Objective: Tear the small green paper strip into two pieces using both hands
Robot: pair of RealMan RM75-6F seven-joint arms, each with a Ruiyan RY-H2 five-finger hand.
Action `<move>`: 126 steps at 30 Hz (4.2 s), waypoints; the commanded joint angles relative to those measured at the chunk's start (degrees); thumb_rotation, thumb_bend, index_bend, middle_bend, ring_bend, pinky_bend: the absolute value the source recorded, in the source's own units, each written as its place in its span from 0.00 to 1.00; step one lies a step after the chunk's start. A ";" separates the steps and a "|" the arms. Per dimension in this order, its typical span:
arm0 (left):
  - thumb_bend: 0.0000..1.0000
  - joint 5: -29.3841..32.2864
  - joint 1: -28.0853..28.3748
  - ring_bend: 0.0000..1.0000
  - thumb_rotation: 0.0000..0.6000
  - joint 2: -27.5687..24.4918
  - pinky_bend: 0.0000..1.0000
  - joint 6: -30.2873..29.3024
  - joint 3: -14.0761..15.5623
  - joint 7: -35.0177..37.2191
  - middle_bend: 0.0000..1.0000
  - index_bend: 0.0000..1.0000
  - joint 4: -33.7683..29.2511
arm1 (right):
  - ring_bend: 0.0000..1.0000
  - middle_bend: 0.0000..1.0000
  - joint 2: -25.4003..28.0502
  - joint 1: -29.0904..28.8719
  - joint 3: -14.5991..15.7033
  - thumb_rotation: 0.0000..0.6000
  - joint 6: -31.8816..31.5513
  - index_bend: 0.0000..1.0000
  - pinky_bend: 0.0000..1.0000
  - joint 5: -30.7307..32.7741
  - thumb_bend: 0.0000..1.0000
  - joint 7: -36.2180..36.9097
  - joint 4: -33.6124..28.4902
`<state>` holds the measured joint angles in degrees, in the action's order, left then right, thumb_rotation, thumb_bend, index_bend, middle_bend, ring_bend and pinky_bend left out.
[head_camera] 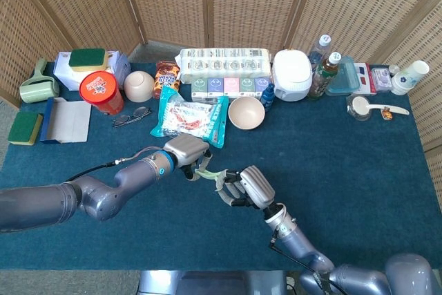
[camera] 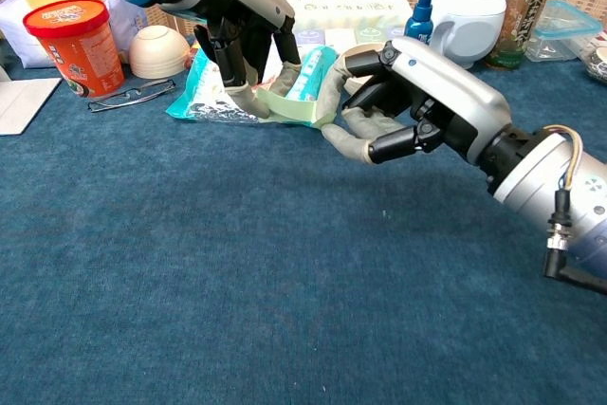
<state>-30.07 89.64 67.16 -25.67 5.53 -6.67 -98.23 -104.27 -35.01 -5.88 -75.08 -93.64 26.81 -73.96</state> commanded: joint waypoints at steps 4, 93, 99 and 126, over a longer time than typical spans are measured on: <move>0.35 -0.08 -0.02 1.00 1.00 -0.05 1.00 -0.51 0.35 -0.12 1.00 0.67 -0.05 | 0.95 0.94 0.12 0.03 0.13 1.00 0.11 0.71 0.92 0.15 0.45 0.21 -0.12; 0.31 -43.68 -63.51 0.35 1.00 -15.83 0.50 -59.80 9.11 2.39 0.32 0.23 -12.20 | 0.24 0.25 22.72 10.55 2.92 1.00 0.22 0.05 0.30 8.61 0.48 -15.03 -2.43; 0.31 -46.78 -73.21 0.35 1.00 -13.40 0.50 -69.32 9.75 4.37 0.32 0.25 -6.04 | 0.21 0.24 25.20 15.23 2.25 1.00 -4.71 0.05 0.29 12.15 0.48 -24.17 -4.93; 0.31 -53.45 -89.82 0.35 1.00 -4.59 0.50 -76.36 2.13 10.32 0.32 0.25 7.34 | 0.20 0.24 33.12 27.90 3.75 1.00 -14.19 0.08 0.28 11.53 0.48 -29.05 -13.12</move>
<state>-83.37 -0.04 62.53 -102.12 7.81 3.53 -90.84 -71.22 -7.25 -2.07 -89.15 -81.97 -2.36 -87.02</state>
